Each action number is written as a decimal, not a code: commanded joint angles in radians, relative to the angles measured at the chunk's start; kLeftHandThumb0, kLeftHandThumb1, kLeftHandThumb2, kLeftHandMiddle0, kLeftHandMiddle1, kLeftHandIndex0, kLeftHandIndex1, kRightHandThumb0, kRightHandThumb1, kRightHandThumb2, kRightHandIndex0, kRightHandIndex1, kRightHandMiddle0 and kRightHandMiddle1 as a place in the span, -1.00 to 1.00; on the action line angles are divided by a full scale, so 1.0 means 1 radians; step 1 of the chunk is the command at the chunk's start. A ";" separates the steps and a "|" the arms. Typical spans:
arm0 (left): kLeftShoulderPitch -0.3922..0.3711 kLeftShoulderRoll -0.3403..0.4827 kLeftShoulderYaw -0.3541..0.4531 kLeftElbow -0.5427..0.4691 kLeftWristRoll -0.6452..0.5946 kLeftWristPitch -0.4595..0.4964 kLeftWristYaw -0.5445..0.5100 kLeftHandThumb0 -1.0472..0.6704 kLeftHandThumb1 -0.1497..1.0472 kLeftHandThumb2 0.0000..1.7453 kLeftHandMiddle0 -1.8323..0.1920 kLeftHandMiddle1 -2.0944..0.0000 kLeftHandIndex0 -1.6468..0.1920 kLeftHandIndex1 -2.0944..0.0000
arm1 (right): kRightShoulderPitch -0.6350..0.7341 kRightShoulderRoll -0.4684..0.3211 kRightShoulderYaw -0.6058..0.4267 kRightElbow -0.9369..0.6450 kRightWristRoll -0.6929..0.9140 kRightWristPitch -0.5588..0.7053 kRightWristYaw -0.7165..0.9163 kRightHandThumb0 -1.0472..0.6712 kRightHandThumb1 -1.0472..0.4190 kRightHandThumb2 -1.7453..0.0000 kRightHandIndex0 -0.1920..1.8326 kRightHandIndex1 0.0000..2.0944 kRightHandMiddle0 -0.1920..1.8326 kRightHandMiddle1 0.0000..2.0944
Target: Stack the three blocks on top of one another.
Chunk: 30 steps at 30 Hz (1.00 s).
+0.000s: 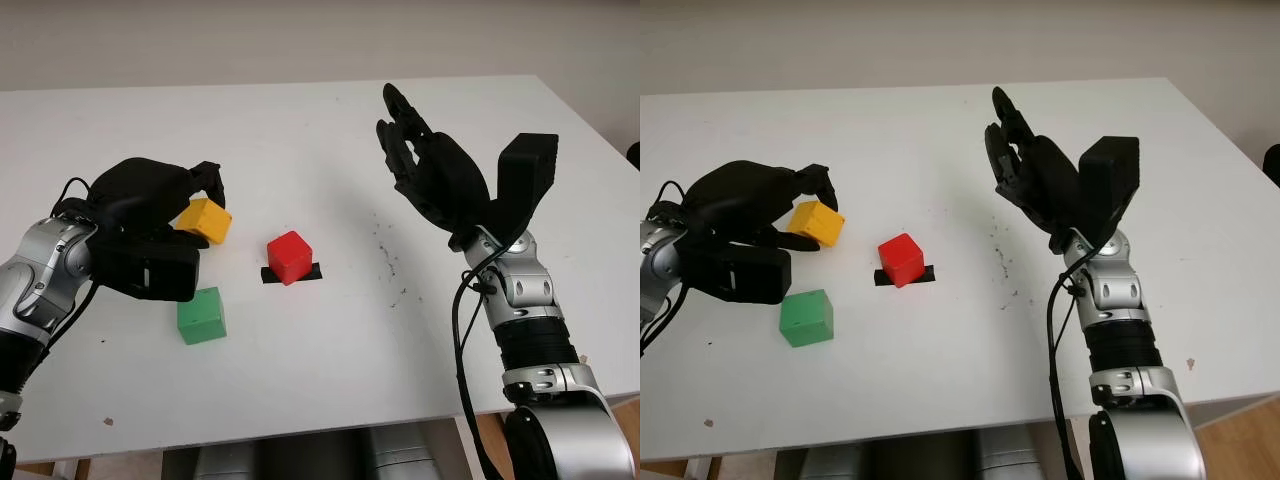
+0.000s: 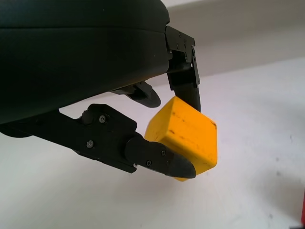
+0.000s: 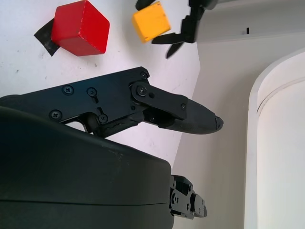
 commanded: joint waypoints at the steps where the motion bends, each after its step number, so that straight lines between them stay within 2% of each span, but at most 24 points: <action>1: 0.001 -0.011 0.030 -0.055 -0.010 0.035 -0.001 -0.29 1.00 -0.65 0.42 0.95 0.54 -0.37 | 0.007 -0.001 -0.003 -0.029 0.001 0.009 -0.004 -0.41 -1.00 0.26 -1.00 -1.00 -1.00 -1.00; 4: 0.006 -0.032 0.050 -0.112 -0.048 0.095 -0.039 -0.30 1.00 -0.59 0.46 0.96 0.58 -0.43 | 0.008 -0.004 -0.001 -0.029 -0.001 0.006 -0.001 -0.42 -1.00 0.28 -1.00 -1.00 -1.00 -1.00; 6: 0.011 -0.056 0.069 -0.136 -0.095 0.120 -0.052 -0.30 1.00 -0.59 0.50 0.96 0.60 -0.55 | 0.009 -0.003 -0.002 -0.031 0.000 0.007 -0.001 -0.42 -1.00 0.29 -1.00 -1.00 -1.00 -1.00; 12: 0.034 -0.207 0.170 -0.196 -0.392 0.264 -0.123 -0.26 1.00 -0.63 0.65 0.98 0.51 -0.65 | 0.014 0.005 -0.005 -0.039 0.007 0.012 -0.012 -0.42 -1.00 0.31 -1.00 -1.00 -1.00 -1.00; 15: 0.058 -0.252 0.190 -0.242 -0.481 0.332 -0.148 -0.29 1.00 -0.61 0.72 0.98 0.49 -0.66 | 0.017 0.005 -0.005 -0.045 0.007 0.012 -0.011 -0.43 -1.00 0.33 -1.00 -1.00 -1.00 -1.00; 22: 0.116 -0.310 0.185 -0.347 -0.601 0.432 -0.185 -0.34 1.00 -0.61 0.78 0.96 0.51 -0.67 | 0.013 0.002 -0.002 -0.045 0.001 0.018 -0.017 -0.43 -1.00 0.33 -1.00 -1.00 -1.00 -1.00; 30: 0.131 -0.341 0.150 -0.386 -0.611 0.509 -0.183 -0.33 1.00 -0.65 0.79 0.95 0.46 -0.72 | 0.010 0.004 -0.001 -0.057 0.003 0.032 -0.019 -0.43 -1.00 0.34 -1.00 -1.00 -1.00 -1.00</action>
